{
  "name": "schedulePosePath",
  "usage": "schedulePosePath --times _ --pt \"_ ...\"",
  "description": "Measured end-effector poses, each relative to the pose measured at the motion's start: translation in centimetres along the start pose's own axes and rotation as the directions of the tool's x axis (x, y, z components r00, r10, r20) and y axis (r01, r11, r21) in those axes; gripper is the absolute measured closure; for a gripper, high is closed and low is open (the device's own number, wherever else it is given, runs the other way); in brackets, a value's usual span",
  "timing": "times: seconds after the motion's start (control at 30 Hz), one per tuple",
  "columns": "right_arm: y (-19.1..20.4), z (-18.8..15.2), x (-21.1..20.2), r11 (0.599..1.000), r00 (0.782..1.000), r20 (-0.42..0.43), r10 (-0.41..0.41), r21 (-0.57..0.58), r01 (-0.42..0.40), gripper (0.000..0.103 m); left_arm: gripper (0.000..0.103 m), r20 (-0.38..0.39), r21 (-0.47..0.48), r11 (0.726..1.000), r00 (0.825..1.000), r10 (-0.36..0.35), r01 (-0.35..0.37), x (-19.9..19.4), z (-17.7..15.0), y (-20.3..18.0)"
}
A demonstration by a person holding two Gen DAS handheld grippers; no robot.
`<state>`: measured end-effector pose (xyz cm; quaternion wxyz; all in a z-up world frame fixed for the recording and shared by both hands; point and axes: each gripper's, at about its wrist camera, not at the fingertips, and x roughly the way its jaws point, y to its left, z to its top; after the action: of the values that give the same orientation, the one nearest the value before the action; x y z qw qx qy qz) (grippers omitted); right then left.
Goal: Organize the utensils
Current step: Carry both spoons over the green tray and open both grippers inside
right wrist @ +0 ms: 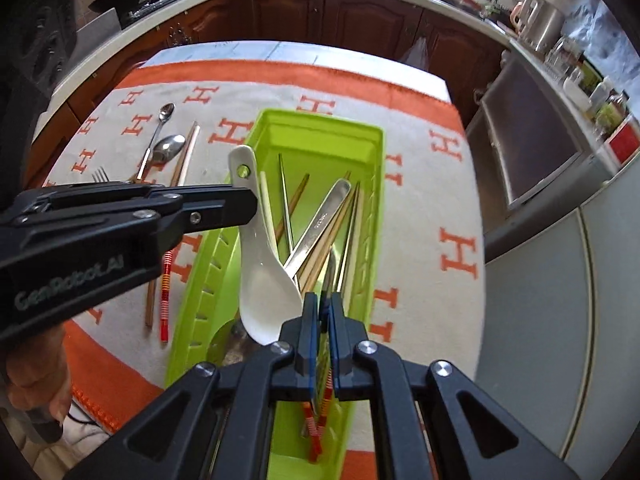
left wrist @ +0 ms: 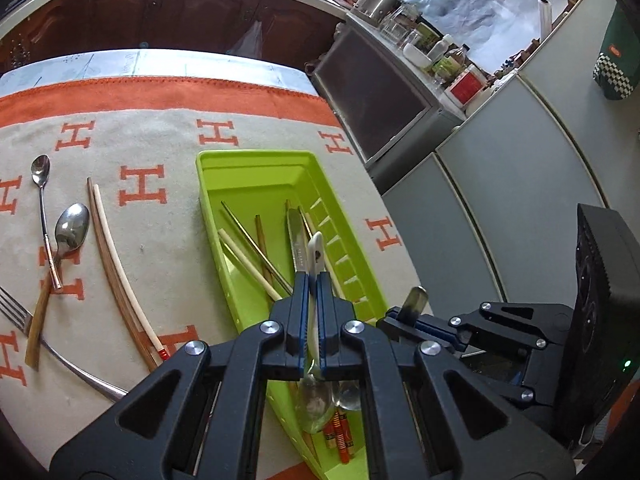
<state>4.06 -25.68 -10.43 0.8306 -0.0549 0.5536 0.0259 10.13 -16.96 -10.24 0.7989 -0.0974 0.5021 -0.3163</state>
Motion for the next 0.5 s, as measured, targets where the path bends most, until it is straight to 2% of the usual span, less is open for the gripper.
schedulePosePath --times 0.13,0.27,0.33,0.4,0.5 --pt "0.2 0.4 1.3 0.994 0.996 0.009 0.085 0.061 -0.085 0.087 0.101 -0.009 -0.021 0.999 0.999 0.039 -0.039 0.5 0.2 1.2" --pt "0.6 0.8 0.8 0.989 0.991 0.058 0.118 0.087 -0.123 0.085 0.099 -0.008 -0.058 0.997 0.998 0.059 -0.059 -0.3 0.5 2.6" --pt "0.8 1.0 0.4 0.986 0.989 0.078 0.13 0.093 -0.137 0.084 0.085 -0.004 -0.082 0.995 0.998 0.063 -0.063 -1.0 0.6 3.4" --pt "1.1 1.1 -0.1 0.985 0.987 0.091 0.135 0.097 -0.144 0.084 0.076 0.007 -0.106 0.991 0.997 0.081 -0.08 -1.9 0.5 4.2" --pt "1.4 1.0 -0.4 0.98 0.984 0.094 0.15 0.116 -0.16 0.084 0.072 0.011 -0.122 0.987 0.994 0.106 -0.104 -3.4 0.3 5.0"
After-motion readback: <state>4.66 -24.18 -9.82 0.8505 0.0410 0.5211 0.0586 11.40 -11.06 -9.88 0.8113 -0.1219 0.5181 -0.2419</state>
